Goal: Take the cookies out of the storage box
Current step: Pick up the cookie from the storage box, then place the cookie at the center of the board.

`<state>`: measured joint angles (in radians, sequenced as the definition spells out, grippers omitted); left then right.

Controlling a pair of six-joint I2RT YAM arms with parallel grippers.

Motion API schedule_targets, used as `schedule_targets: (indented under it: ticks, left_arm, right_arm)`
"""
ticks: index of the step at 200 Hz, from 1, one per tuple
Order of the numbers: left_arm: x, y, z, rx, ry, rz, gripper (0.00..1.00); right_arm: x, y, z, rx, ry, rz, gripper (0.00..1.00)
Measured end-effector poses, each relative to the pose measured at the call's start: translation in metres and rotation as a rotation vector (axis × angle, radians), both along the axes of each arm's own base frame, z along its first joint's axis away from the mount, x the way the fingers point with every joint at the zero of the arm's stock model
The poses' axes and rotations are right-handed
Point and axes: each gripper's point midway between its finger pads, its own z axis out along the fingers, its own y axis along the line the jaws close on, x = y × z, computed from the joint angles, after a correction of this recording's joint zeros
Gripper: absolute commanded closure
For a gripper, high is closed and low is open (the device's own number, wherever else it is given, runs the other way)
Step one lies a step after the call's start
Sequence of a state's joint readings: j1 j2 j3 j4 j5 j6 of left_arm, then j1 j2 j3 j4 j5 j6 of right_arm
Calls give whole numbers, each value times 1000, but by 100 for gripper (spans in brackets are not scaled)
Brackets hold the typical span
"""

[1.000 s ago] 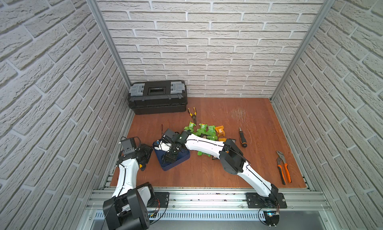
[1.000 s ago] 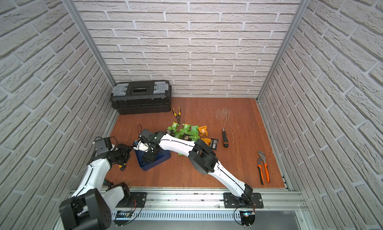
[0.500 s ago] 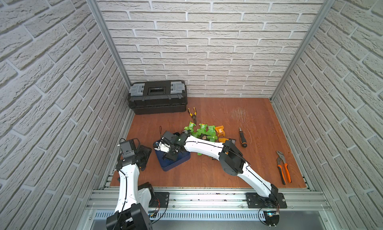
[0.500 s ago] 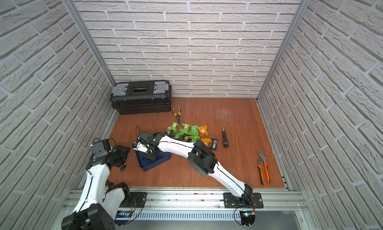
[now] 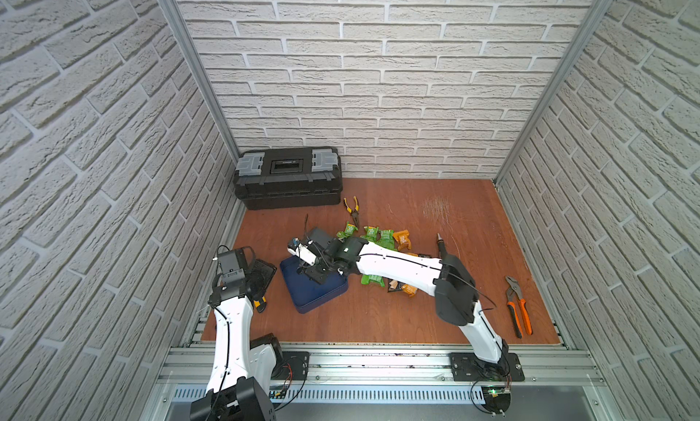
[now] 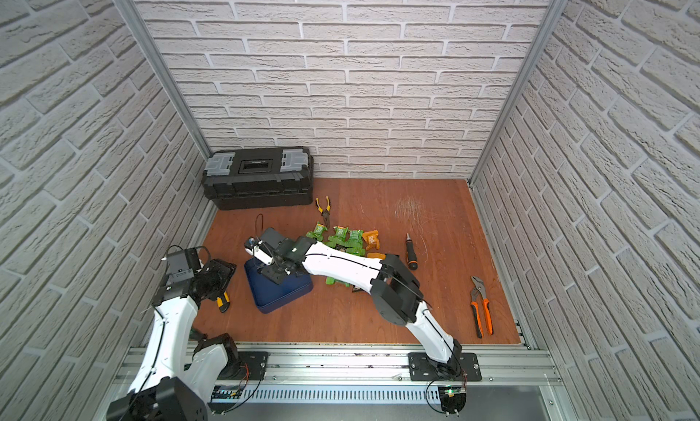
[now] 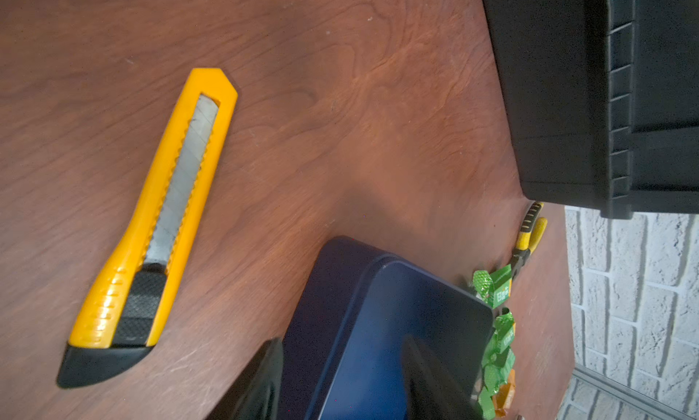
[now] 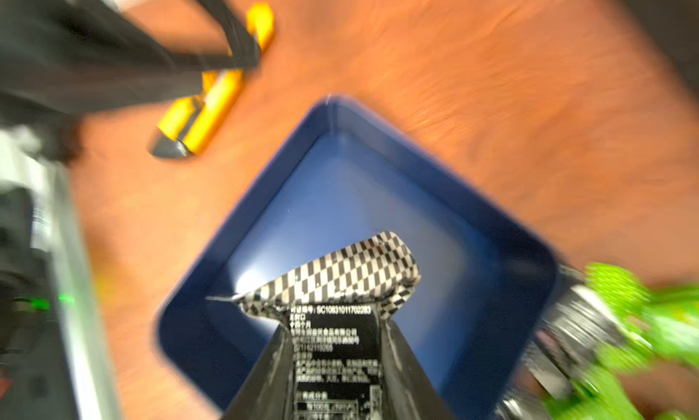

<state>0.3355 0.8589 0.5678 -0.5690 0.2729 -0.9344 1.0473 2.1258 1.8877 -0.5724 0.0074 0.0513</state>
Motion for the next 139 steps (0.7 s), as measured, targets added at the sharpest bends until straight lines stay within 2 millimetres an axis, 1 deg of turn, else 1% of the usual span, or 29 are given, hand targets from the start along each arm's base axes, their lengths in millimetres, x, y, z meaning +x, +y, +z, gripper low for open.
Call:
schedule_targets:
  ticks: [9, 23, 37, 50, 70, 82, 100, 116, 139]
  left_arm:
    - [0, -2, -1, 4, 9, -12, 43]
    - [0, -7, -4, 14, 32, -37, 39]
    - [0, -13, -5, 37, 57, -73, 36]
    - [0, -20, -3, 67, 71, -107, 34]
    - [1, -31, 1, 110, 77, -162, 32]
    - [-1, -36, -1, 131, 92, -183, 31]
    - [-8, -41, -6, 154, 122, -204, 31]
    - [-12, -44, -12, 157, 139, -208, 32]
    - [-17, -46, -21, 151, 161, -215, 35]
  right_arm:
    - [-1, -8, 17, 38, -17, -37, 83]
    - [-3, -24, 32, 76, -32, -97, 83]
    - [-6, -45, 35, 83, -37, -162, 83]
    - [-9, -70, 29, 72, -33, -226, 83]
    - [-18, -110, 11, 27, -16, -309, 82]
    - [-26, -132, -3, -11, -1, -343, 82]
    - [-37, -158, -25, -59, 27, -379, 82]
    - [-50, -182, -50, -113, 65, -414, 82]
    - [-66, -209, -82, -181, 116, -454, 81]
